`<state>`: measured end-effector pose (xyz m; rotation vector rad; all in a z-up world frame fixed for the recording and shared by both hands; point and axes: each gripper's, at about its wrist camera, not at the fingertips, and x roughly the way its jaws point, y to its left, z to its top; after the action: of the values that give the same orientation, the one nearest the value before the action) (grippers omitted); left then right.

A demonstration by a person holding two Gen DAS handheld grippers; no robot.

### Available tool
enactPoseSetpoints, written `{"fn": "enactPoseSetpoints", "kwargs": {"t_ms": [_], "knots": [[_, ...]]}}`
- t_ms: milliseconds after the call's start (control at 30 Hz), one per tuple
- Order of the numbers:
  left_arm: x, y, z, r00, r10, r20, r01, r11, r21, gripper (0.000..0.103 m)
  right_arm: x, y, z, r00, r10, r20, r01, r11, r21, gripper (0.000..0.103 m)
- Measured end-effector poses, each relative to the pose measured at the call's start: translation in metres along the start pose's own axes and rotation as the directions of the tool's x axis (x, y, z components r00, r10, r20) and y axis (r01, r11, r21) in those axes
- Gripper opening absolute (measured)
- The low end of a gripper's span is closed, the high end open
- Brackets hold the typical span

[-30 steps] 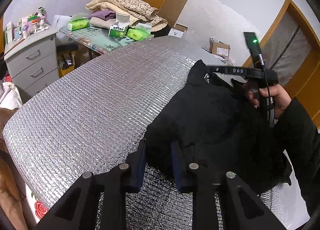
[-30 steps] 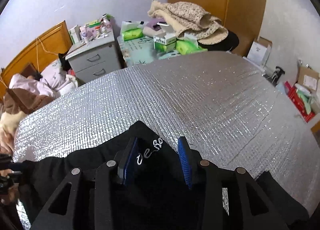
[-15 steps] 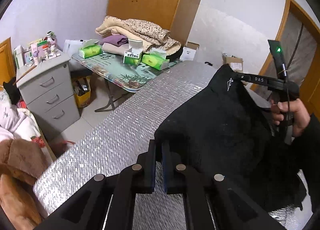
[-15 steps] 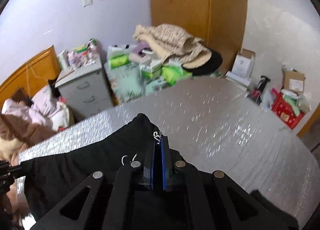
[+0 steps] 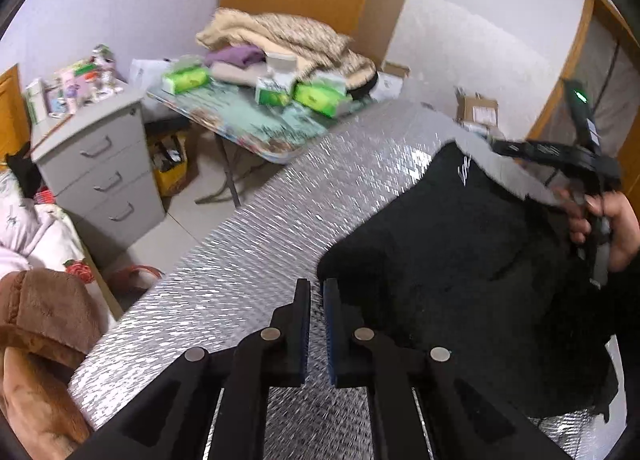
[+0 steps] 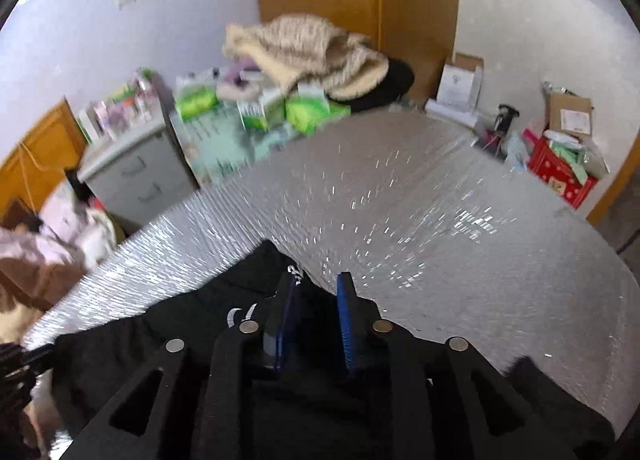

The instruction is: Fold clothes

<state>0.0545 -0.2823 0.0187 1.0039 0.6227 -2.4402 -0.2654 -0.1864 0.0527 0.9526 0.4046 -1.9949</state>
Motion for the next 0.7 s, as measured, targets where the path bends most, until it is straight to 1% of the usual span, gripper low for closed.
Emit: {"fn": "enactPoseSetpoints", "kwargs": {"t_ms": [67,133,233,333,433,500,600,700], "knots": [[-0.015,0.000,-0.003,0.999,-0.001,0.036,0.001,1.000,-0.013,0.007,-0.033,-0.003,-0.010,0.999,0.024,0.045,-0.025,1.000,0.017,0.023],[-0.026,-0.005,-0.006,0.998,-0.017,0.054,0.018,1.000,-0.014,0.007,-0.063,-0.006,-0.022,0.995,0.047,0.086,-0.050,0.998,0.034,0.024],[-0.032,-0.024,-0.012,0.997,-0.071,0.042,0.070,0.997,0.027,0.007,-0.108,-0.008,-0.058,0.989,0.068,0.130,-0.079,0.994,0.079,0.025],[-0.030,-0.047,-0.021,0.993,-0.121,0.009,0.120,0.990,0.076,0.007,-0.151,-0.007,-0.101,0.984,0.065,0.167,-0.087,0.987,0.132,0.026],[-0.026,-0.073,-0.032,0.984,-0.176,-0.032,0.178,0.976,0.127,0.007,-0.190,-0.012,-0.147,0.978,0.036,0.205,-0.077,0.977,0.198,0.029],[-0.023,-0.088,-0.039,0.977,-0.203,-0.058,0.210,0.965,0.157,0.007,-0.212,-0.015,-0.180,0.976,-0.002,0.217,-0.052,0.970,0.239,0.031],[-0.019,-0.110,-0.050,0.967,-0.236,-0.097,0.251,0.947,0.200,0.007,-0.235,-0.014,-0.225,0.977,-0.066,0.200,0.008,0.961,0.277,0.034],[-0.014,-0.128,-0.058,0.957,-0.260,-0.128,0.284,0.930,0.235,0.007,-0.254,-0.012,-0.268,0.977,-0.119,0.176,0.057,0.944,0.325,0.038]]}}
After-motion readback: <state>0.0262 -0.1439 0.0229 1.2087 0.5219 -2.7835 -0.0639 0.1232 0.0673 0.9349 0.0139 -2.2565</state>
